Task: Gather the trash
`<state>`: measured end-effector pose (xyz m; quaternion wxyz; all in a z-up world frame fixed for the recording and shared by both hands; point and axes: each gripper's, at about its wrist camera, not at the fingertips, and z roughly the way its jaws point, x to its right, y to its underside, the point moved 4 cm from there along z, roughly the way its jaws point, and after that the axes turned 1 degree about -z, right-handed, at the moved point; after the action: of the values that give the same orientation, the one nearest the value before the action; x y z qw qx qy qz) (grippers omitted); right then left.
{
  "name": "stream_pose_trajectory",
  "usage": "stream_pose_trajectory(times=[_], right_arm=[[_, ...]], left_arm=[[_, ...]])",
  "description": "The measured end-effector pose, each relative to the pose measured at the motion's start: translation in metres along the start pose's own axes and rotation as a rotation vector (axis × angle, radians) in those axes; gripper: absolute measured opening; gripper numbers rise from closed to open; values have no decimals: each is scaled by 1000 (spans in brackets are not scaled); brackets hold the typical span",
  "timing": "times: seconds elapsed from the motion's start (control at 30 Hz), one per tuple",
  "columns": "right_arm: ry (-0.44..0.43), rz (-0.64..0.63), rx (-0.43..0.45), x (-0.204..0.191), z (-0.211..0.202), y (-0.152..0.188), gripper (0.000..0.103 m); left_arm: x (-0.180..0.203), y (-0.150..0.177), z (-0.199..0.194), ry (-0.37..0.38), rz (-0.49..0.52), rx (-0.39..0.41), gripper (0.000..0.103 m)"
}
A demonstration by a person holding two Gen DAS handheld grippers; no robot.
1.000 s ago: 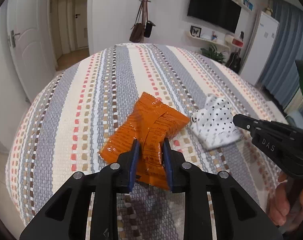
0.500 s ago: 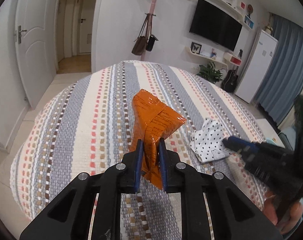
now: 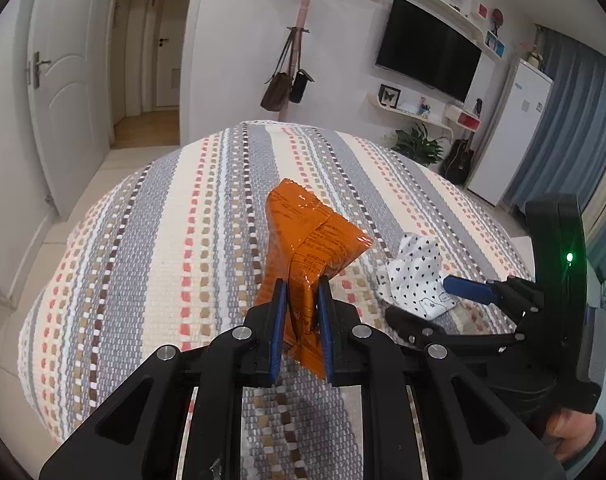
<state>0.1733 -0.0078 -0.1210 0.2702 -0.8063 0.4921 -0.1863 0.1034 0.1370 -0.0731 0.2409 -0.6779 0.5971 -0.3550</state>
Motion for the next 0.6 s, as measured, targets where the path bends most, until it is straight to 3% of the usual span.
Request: stream_pose_trajectory(times=[0.13, 0.17, 0.2, 0.37, 0.6], right_arm=[[-16, 22, 27, 6, -5, -3, 61], [-20, 29, 40, 9, -9, -4, 53], [-19, 35, 48, 10, -11, -6, 40], [-62, 132, 49, 36, -21, -9, 3], [-118, 184, 94, 59, -40, -7, 1]], left_arm=[[0, -1, 0, -2, 5, 3, 14], [1, -1, -1, 1, 3, 5, 14], [2, -2, -1, 5, 2, 8, 14], [7, -6, -6, 15, 9, 22, 13], [22, -12, -7, 27, 37, 38, 13]])
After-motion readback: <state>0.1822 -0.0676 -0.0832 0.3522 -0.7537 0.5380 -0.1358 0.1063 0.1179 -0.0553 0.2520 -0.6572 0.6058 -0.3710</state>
